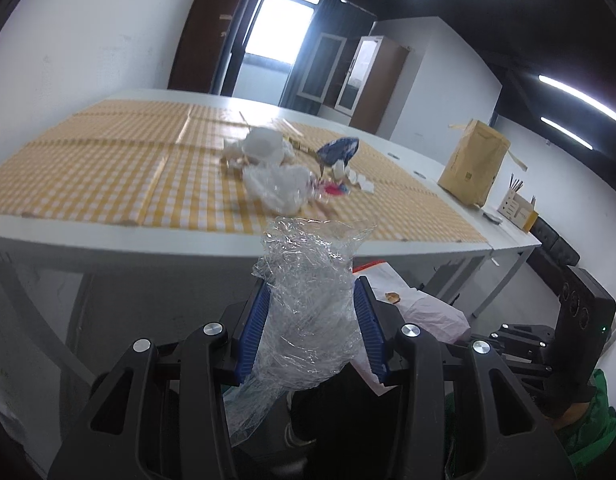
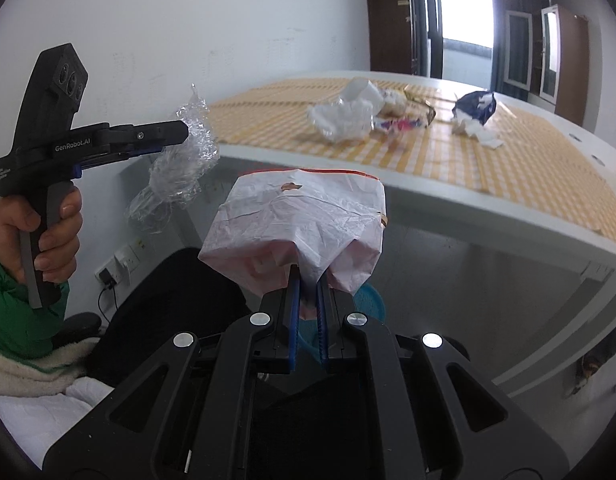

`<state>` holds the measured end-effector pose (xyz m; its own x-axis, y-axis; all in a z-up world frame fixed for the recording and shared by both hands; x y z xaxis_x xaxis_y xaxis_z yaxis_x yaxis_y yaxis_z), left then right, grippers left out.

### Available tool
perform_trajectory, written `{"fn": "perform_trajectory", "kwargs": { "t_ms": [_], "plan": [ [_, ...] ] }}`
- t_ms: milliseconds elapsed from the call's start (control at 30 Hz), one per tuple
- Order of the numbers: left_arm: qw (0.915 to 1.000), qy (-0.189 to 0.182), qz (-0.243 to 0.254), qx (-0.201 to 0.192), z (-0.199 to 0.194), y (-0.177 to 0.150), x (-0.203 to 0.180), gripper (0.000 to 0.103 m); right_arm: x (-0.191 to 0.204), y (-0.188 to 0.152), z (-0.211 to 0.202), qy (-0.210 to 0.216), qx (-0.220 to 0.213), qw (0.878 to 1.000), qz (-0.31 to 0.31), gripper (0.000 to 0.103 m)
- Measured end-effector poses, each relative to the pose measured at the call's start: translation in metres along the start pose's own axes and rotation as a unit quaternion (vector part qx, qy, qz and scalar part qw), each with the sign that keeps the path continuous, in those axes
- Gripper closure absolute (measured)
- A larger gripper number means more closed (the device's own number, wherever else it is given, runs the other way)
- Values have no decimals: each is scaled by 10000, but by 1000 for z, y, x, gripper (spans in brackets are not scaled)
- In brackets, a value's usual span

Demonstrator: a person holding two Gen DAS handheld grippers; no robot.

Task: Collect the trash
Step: 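Lift the paper bag with the right gripper while the left gripper carries the plastic wrap toward the wastebasket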

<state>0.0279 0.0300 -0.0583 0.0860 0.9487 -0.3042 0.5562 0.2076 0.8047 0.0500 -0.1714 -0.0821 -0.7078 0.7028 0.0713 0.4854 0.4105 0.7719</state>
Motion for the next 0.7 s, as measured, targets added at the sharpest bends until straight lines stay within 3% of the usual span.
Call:
{"fn": "perform_trajectory", "kwargs": {
  "t_ms": [367,700],
  "plan": [
    [9974,170,-338,608,55,-47,28,60,-12,-36,68,-24,726,9970,283,96],
    [9937,257,-647,873,106,-80,63,60,-16,-58,142,-33,1270,9904,544,96]
  ]
}}
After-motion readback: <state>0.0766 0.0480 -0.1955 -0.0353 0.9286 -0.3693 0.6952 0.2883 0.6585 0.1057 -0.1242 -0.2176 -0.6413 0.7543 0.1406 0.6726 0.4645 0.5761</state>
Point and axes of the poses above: each gripper's, at about its wrist camera, not at the fingertips, and z roughly the way its jaws point, x to its left, y to its top, the point moved 5 cm from there along z, roughly the way its jaws point, and after that the axes turned 1 degree about z, right-handed, at the moved point
